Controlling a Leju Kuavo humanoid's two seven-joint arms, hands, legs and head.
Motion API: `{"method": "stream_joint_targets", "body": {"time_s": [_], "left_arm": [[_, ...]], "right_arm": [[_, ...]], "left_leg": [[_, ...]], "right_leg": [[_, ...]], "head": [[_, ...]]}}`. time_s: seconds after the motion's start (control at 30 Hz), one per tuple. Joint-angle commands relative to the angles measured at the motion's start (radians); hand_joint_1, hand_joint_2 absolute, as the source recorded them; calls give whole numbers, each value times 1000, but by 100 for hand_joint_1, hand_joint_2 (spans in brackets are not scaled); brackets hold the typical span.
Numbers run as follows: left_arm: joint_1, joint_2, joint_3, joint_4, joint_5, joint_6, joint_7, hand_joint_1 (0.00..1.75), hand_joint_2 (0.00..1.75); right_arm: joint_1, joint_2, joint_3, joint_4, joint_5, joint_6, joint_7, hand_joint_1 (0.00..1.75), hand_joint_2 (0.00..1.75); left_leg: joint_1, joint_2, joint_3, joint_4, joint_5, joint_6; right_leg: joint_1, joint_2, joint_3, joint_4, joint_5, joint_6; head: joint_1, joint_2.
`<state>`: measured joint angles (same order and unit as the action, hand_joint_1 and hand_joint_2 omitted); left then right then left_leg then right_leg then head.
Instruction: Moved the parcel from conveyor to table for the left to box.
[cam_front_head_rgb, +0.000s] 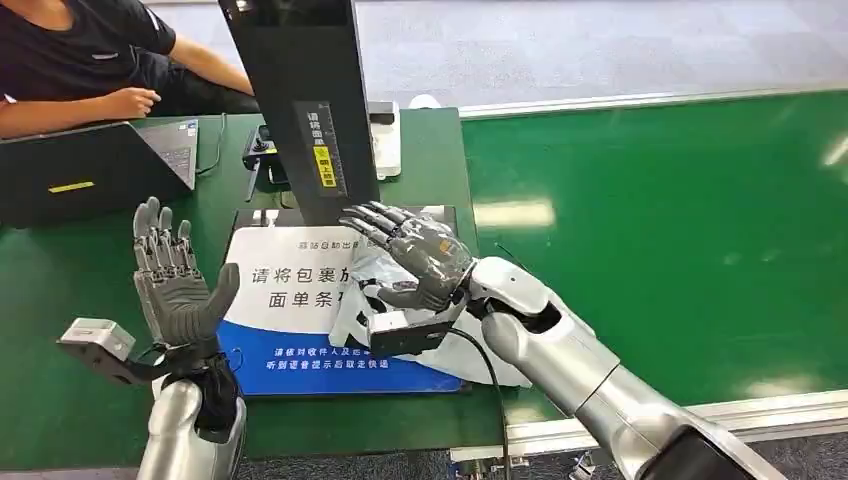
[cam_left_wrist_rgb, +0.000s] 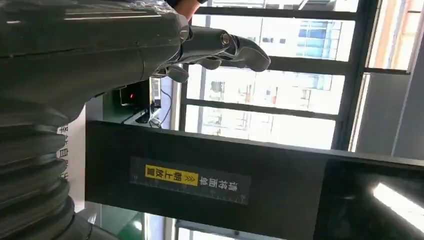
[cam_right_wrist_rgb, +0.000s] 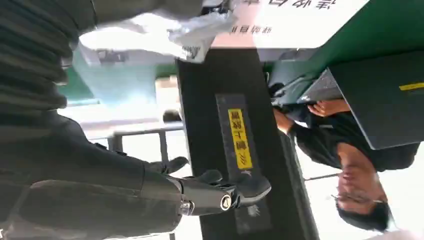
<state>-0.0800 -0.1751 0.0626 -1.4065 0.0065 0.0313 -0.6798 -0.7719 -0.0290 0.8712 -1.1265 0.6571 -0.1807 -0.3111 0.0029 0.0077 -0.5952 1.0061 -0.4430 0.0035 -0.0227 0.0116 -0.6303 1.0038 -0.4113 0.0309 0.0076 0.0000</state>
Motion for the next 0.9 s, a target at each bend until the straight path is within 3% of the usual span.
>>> {"method": "stream_joint_targets", "body": {"time_s": [0.03,0.1,0.13,0.27,0.63,0.83,0.87,0.9], "left_arm": [[18,-1,-5,30,-28,-7,23,0,175],[23,-3,-4,27,-32,-4,25,0,175],[33,-5,-3,17,-35,-4,28,0,175],[43,-6,-4,6,-39,-4,31,0,175],[73,-38,46,-52,-56,-20,55,0,175],[73,-38,46,-52,-56,-20,55,0,175],[67,-35,47,-35,-56,-28,58,0,175],[61,-34,48,-25,-56,-33,57,0,175]], "right_arm": [[406,4,-282,-246,-29,-65,200,0,175],[463,9,-324,-303,14,-142,213,0,175],[519,28,-385,-344,119,-284,227,0,175],[603,47,-462,-433,165,-416,180,0,175],[748,62,-658,-482,22,-229,269,0,175],[748,62,-658,-482,22,-229,269,0,175],[751,53,-680,-462,-50,-116,345,0,175],[750,45,-702,-436,-109,-47,349,0,175]], "left_leg": [[2,-8,8,-5,-1,-1],[1,-8,5,-3,-2,-1],[2,-6,3,-2,-2,-1],[1,-8,4,-3,-4,-2],[1,-5,3,-2,-4,-2],[1,-2,2,-1,-4,-2],[1,-2,3,-2,-5,-2],[1,-2,2,-1,-4,-2]], "right_leg": [[3,-8,11,-5,-3,-3],[1,-9,8,-3,-5,-3],[2,-6,5,-2,-4,-3],[1,-8,7,-2,-5,-3],[1,-6,5,-1,-5,-3],[0,-2,2,0,-4,-3],[1,-2,4,-1,-4,-3],[1,-2,3,-1,-4,-3]], "head": [[0,0],[1,0],[1,0],[0,0],[0,0],[0,0],[1,0],[0,0]]}}
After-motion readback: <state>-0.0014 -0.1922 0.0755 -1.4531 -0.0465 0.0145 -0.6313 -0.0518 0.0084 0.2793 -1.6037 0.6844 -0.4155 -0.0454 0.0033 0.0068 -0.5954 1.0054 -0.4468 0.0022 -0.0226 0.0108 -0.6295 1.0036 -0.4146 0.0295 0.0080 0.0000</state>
